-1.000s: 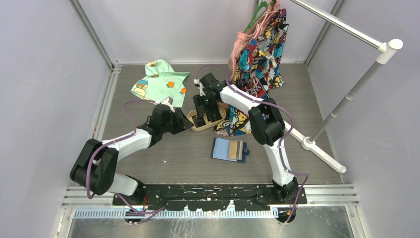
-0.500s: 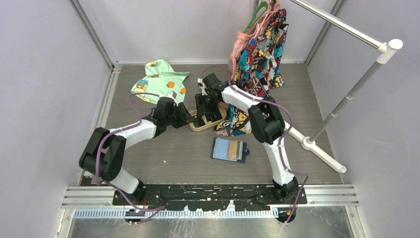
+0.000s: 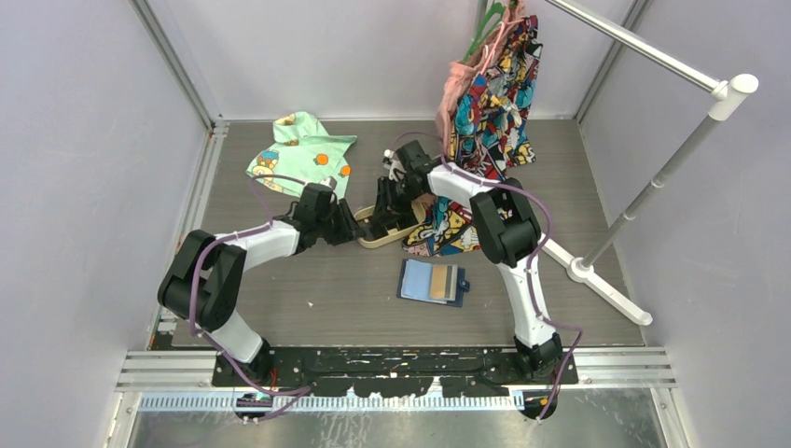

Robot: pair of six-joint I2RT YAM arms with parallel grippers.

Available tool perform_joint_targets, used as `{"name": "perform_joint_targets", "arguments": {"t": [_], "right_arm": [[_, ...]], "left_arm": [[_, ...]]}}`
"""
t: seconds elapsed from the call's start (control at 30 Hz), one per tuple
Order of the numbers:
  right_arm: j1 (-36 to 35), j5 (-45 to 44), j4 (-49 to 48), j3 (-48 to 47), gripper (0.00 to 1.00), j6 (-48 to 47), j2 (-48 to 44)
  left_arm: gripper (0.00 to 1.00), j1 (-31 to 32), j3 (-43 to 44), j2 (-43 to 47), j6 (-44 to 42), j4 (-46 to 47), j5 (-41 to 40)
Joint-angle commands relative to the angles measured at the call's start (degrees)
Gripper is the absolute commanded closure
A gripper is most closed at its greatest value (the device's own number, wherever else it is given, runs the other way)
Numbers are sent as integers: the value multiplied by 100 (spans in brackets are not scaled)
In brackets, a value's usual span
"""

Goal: Put the credit cards into the card holder
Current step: Pick up the credit card from the storage box.

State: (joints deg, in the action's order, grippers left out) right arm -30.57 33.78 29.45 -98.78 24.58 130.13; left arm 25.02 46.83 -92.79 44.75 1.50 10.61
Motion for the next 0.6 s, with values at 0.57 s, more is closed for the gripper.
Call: {"name": "perform_joint_targets", "arguments": {"t": [0.57], "right_arm": [[2, 1636, -1371, 579, 71, 943, -706]], "left_arm": [[71, 25, 352, 86, -46, -139, 30]]}}
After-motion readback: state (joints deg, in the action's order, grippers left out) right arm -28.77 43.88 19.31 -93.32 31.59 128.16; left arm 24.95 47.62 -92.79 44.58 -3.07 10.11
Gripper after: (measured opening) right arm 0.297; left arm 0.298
